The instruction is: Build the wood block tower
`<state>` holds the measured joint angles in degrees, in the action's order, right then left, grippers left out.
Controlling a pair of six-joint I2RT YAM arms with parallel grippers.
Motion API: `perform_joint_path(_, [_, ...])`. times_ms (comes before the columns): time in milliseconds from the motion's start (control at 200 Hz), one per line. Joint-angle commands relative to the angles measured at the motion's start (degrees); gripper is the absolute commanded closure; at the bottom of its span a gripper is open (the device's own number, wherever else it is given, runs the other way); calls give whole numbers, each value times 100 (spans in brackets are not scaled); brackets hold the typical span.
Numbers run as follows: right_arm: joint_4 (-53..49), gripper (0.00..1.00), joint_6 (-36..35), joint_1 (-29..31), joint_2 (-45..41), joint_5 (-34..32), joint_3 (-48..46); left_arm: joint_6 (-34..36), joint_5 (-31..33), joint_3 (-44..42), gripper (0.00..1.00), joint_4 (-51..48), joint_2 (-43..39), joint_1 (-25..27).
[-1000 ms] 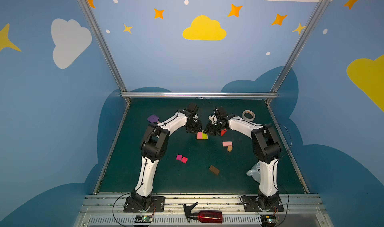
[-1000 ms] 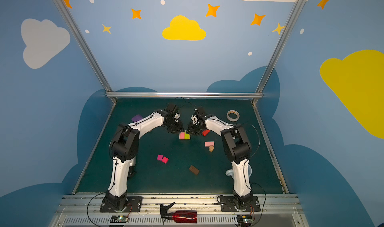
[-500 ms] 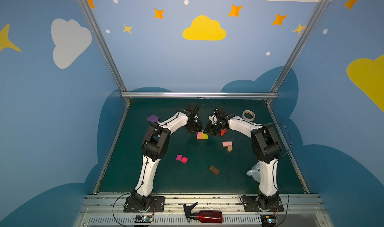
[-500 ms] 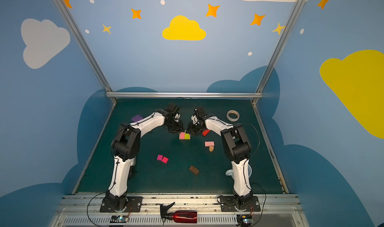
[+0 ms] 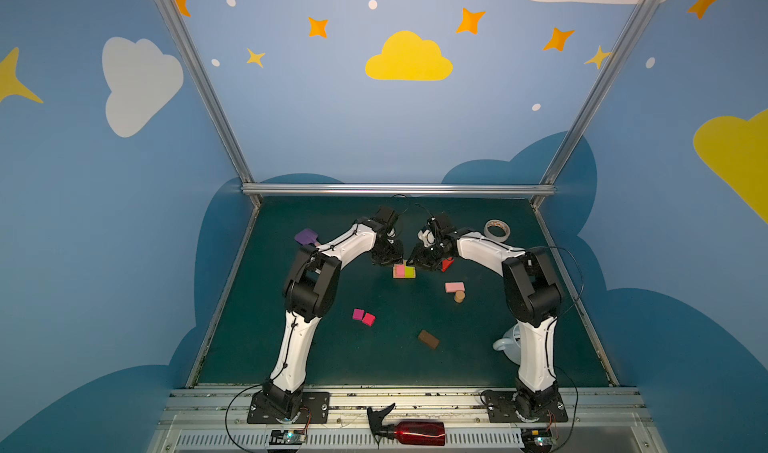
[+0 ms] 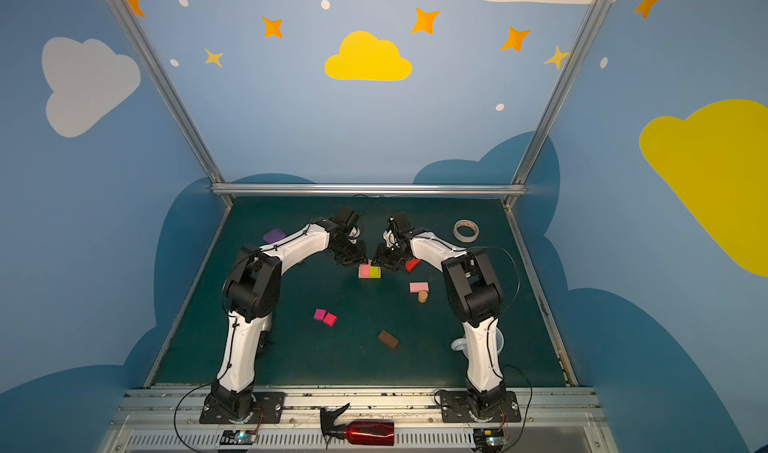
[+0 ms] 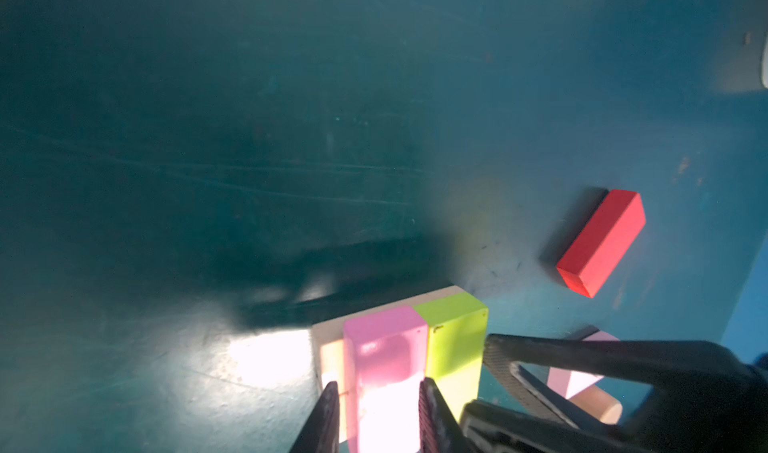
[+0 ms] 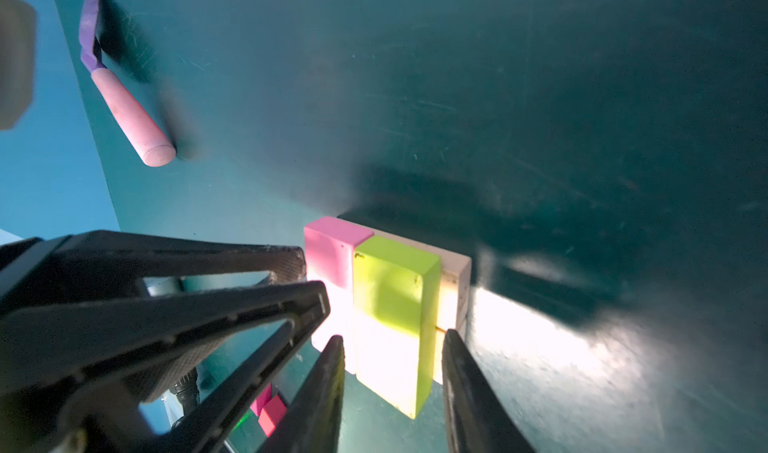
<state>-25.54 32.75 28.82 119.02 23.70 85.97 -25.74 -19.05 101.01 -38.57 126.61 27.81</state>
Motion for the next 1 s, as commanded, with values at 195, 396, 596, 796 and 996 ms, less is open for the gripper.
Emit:
perform_joint_path(195, [-535, 59, -269, -156, -922, -452, -107, 85, 391, -167, 66, -230, -779, 17])
perform_joint_path(396, [-1362, 54, -666, -164, -1458, -1347, -390, 157, 437, -416, 66, -162, -1241, 23])
perform_joint_path(596, [-1665, 41, -759, -161, -1911, -2014, -996, 174, 618, -810, 64, -65, -1682, 42])
perform_joint_path(796, [-1532, 30, -617, -132, -1999, -2187, -1431, 171, 649, -1116, 63, -20, -2022, 71])
perform_joint_path(996, [-1516, 27, -500, 16, -1857, -2463, -1638, 213, 961, -1312, 63, -36, -2247, 76])
